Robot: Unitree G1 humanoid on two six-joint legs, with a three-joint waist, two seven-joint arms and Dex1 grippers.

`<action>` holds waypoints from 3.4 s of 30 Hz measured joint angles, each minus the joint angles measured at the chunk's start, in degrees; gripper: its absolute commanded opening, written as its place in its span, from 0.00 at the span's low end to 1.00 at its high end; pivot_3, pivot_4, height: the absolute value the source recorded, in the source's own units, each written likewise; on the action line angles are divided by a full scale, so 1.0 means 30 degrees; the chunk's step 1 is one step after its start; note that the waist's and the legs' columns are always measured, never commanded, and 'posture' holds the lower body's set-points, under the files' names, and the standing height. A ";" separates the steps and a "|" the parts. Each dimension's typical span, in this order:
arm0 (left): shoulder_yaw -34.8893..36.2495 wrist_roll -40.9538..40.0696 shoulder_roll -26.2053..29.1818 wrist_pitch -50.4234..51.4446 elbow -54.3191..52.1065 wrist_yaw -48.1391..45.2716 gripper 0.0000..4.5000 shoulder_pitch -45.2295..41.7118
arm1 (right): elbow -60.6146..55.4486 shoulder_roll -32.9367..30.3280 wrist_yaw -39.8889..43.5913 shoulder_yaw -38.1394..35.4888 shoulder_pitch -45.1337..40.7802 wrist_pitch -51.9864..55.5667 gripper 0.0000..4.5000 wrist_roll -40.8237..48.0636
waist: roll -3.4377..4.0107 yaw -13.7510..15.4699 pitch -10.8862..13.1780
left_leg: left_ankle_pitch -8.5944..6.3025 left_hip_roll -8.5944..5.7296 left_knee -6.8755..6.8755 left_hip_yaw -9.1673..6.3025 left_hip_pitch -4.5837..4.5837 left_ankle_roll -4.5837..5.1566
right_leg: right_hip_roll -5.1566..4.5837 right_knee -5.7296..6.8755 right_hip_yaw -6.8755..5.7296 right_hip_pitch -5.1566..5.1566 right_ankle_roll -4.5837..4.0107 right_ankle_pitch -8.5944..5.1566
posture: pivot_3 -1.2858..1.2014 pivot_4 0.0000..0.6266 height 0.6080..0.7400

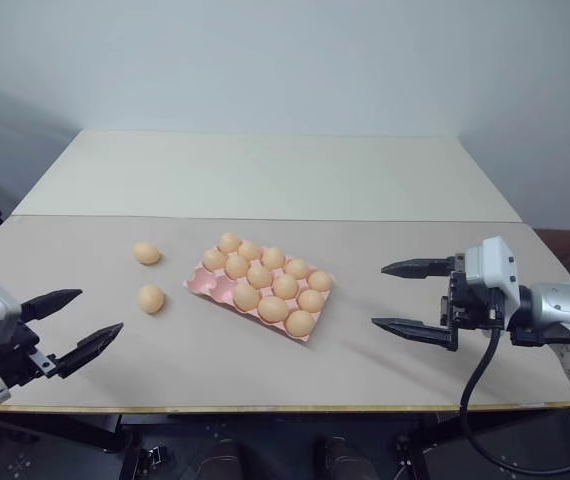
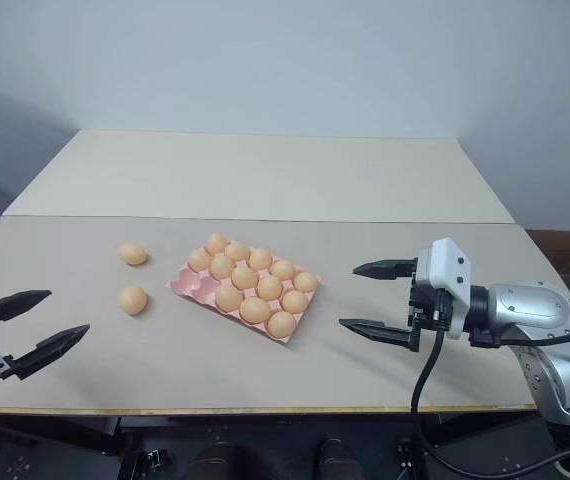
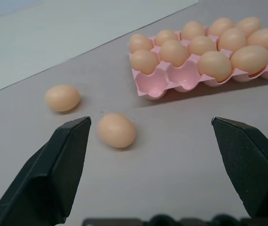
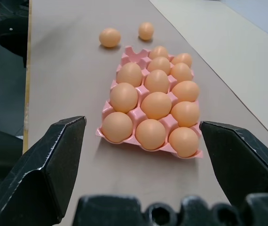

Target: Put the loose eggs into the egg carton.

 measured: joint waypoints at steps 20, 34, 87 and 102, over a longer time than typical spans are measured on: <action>0.0086 -0.1777 0.0181 0.0830 -0.1297 0.1764 0.99 0.0505 | 0.0520 0.0084 0.0369 0.0239 -0.0356 -0.0079 1.00 -0.0347 | 0.0000 -0.0054 0.0000 | -0.0002 0.0002 -0.0003 0.0009 -0.0001 -0.0002 | 0.0009 0.0000 0.0013 -0.0011 -0.0004 -0.0002 | 0.52 0.24 1.00; -0.3777 -0.0951 -0.0054 0.2117 -0.1366 0.5787 0.99 -0.1048 | 0.0899 0.0185 0.0586 0.0378 -0.1022 -0.0092 1.00 -0.0387 | -0.0001 -0.0051 0.0001 | -0.0001 0.0000 -0.0010 0.0012 -0.0006 0.0000 | 0.0013 -0.0001 0.0020 -0.0009 -0.0002 -0.0001 | 0.52 0.24 1.00; -0.9448 0.2799 -0.1011 0.7807 0.4194 1.0762 0.42 -1.1705 | -0.0762 -0.0072 -0.0465 -0.0542 0.0494 0.0192 1.00 -0.0106 | -0.0032 0.0077 -0.0001 | 0.0001 -0.0026 -0.0010 0.0019 0.0016 0.0002 | 0.0000 0.0008 0.0032 0.0019 0.0010 0.0013 | 0.52 0.24 1.00; -1.7612 0.4419 -0.2870 0.3904 0.6930 0.6626 0.59 -1.5697 | -0.1420 0.0079 -0.1346 -0.0540 0.0785 0.0192 1.00 -0.0149 | -0.0040 -0.0054 -0.0001 | 0.0002 -0.0033 -0.0008 0.0008 0.0005 0.0011 | 0.0019 0.0001 0.0054 0.0022 0.0129 0.0082 | 0.52 0.24 1.00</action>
